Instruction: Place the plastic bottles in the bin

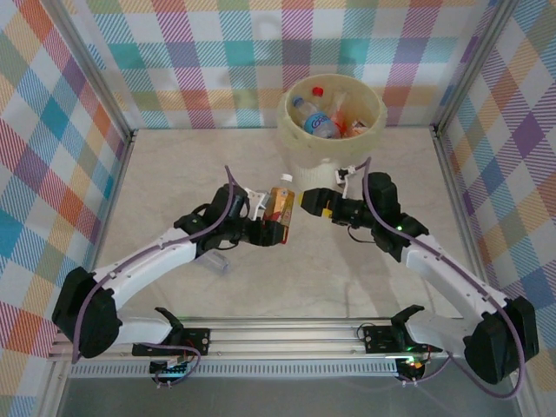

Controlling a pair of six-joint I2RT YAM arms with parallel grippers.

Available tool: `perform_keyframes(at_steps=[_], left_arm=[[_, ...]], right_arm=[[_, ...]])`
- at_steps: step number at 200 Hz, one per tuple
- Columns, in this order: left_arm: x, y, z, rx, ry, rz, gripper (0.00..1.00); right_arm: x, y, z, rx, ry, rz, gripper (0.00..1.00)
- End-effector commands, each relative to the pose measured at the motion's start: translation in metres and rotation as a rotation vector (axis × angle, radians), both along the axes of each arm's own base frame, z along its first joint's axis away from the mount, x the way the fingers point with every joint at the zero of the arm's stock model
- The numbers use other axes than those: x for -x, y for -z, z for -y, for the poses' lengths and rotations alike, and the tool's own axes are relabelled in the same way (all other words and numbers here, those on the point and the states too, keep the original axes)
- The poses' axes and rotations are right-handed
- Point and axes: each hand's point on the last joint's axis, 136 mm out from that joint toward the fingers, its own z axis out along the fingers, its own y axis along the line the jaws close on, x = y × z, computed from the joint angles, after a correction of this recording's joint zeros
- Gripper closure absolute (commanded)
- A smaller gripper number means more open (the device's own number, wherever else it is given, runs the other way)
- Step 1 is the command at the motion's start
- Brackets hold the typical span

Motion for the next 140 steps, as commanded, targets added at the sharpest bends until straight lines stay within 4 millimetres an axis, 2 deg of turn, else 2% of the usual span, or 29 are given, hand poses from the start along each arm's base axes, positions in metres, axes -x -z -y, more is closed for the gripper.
perform_keyframes(at_steps=[1,21,76,95,140], left_arm=[[-0.004,-0.029,0.006,0.08,-0.042,0.111,0.47],[0.004,-0.03,0.011,0.1,-0.025,0.127,0.47],[0.014,-0.015,0.024,0.084,0.012,0.104,0.47],[0.016,-0.018,0.029,0.09,0.023,0.114,0.48],[0.019,-0.02,0.032,0.086,0.03,0.129,0.48]], right_arm=[[-0.017,-0.012,-0.006,-0.014,0.046,0.035,0.0],[-0.022,-0.007,-0.014,-0.008,0.029,0.023,0.0],[-0.024,0.001,-0.04,0.014,-0.057,0.017,0.03],[-0.025,0.006,-0.047,0.028,-0.067,0.007,0.05],[-0.028,0.015,-0.054,0.051,-0.069,-0.015,0.24]])
